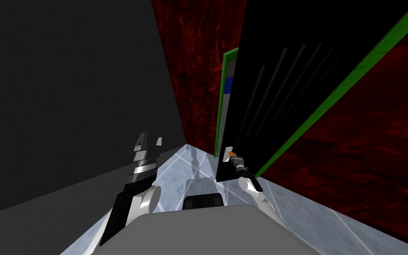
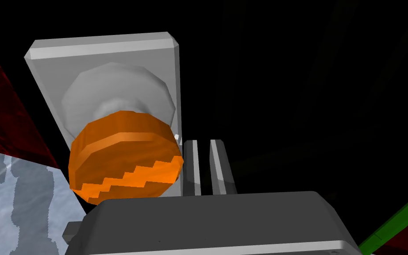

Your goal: Pull the door open

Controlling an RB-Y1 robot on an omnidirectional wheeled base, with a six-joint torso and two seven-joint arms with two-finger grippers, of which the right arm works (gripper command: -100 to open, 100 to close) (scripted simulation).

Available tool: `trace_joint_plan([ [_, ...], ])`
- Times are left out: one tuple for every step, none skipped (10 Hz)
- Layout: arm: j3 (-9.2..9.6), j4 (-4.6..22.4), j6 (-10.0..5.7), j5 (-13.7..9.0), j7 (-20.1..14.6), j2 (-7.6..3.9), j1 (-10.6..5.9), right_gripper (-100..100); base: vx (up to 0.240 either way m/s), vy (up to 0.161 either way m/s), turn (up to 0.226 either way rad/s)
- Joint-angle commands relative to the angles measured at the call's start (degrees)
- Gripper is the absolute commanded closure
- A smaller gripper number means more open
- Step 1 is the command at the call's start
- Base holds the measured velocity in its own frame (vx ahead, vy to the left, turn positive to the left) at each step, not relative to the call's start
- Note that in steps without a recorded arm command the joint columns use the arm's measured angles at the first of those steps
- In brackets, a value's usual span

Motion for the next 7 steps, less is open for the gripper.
trace_joint_plan([
  [1.72,-0.28,-0.69,0.41,-0.67,0.19,-0.47,-100,-0.092,-0.056,0.092],
  [2.20,-0.38,-1.12,0.54,-0.94,0.10,-0.43,-100,-0.091,-0.043,0.113],
  [2.67,-0.48,-1.54,0.67,-1.20,0.01,-0.39,-100,-0.100,-0.055,0.065],
  [3.56,-0.67,-2.34,0.92,-1.71,-0.15,-0.31,-100,-0.147,-0.087,0.136],
  [3.97,-0.75,-2.71,1.04,-1.94,-0.23,-0.28,-100,-0.151,-0.095,0.149],
  [4.71,-0.91,-3.37,1.25,-2.36,-0.37,-0.21,-100,-0.160,-0.084,0.132],
  [5.04,-0.98,-3.67,1.34,-2.55,-0.43,-0.19,-100,-0.136,-0.072,0.088],
])
